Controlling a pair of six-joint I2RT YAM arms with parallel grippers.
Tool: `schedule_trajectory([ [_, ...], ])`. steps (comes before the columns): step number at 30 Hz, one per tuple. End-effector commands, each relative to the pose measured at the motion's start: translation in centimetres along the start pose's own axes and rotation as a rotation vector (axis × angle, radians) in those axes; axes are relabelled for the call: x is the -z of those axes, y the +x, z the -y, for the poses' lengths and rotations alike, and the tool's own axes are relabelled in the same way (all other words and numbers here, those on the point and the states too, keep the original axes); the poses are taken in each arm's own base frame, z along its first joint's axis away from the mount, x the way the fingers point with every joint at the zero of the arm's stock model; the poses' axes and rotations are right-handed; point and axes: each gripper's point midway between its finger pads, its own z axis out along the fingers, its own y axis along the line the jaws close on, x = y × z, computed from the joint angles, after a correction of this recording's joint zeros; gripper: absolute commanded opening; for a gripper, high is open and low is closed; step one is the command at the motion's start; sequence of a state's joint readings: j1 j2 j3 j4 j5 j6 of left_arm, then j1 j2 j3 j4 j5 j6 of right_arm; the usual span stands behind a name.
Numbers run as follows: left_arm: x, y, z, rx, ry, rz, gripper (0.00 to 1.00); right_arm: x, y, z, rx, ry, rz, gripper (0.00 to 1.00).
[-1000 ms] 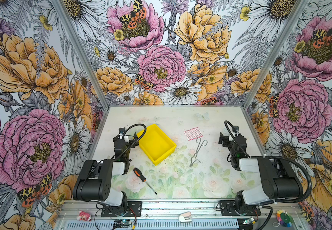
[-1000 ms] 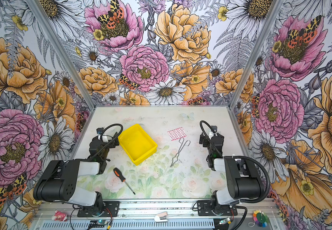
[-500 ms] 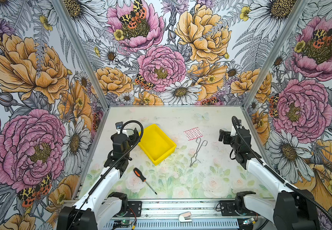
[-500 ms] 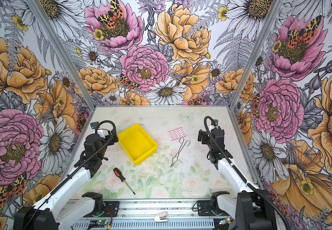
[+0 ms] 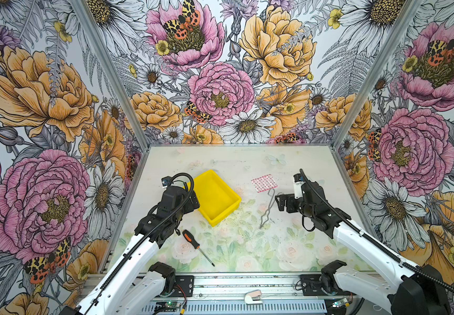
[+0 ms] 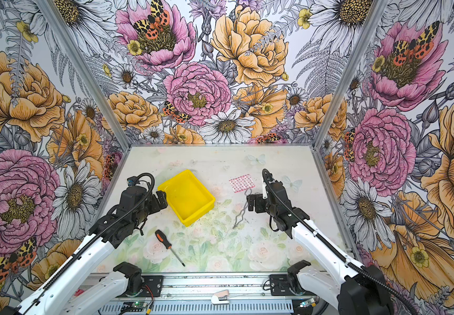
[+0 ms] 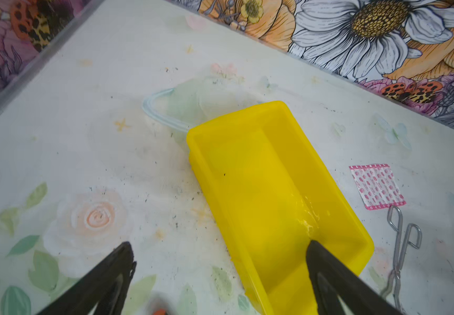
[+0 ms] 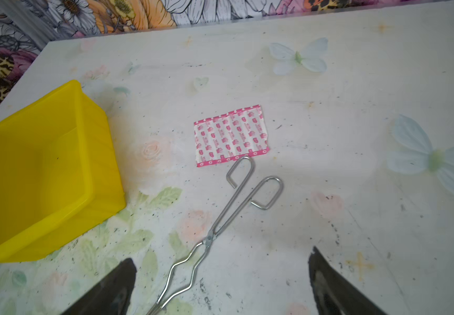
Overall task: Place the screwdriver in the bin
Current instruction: 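Move the left gripper toward the screwdriver handle while the right arm reaches toward the bin, then lower the left gripper over the orange-black handle and close on it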
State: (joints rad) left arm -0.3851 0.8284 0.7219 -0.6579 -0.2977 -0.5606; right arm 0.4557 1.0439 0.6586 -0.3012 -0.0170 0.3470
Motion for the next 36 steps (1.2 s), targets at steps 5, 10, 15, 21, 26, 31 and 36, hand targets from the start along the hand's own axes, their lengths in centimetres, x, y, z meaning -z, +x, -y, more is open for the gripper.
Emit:
schedule_trajectory([
  [5,0.9,6.6,-2.1,0.136,-0.093,-0.239,0.99,1.1,0.3,-8.3,0.251,-0.219,-0.028,0.99],
  [10,1.1,8.5,-1.8,0.187,-0.114,-0.33,0.99,1.9,2.1,-14.3,0.501,-0.362,-0.049,0.99],
  [15,0.6,10.9,-0.9,0.197,-0.112,-0.445,0.99,2.8,3.1,-18.1,0.658,-0.469,-0.046,0.99],
  [21,0.0,13.5,-1.5,0.176,-0.186,-0.503,0.98,3.8,4.5,-21.5,0.835,-0.546,-0.048,0.99],
  [26,-0.2,15.4,-2.8,0.213,-0.246,-0.521,0.95,3.7,5.5,-21.9,0.844,-0.575,-0.074,0.99],
  [31,-0.3,16.2,-3.9,0.22,-0.281,-0.523,0.92,3.1,6.1,-21.8,0.853,-0.57,-0.094,0.99],
  [36,-0.7,16.9,-4.9,0.23,-0.316,-0.522,0.84,2.9,5.5,-22.0,0.849,-0.554,-0.083,0.99],
])
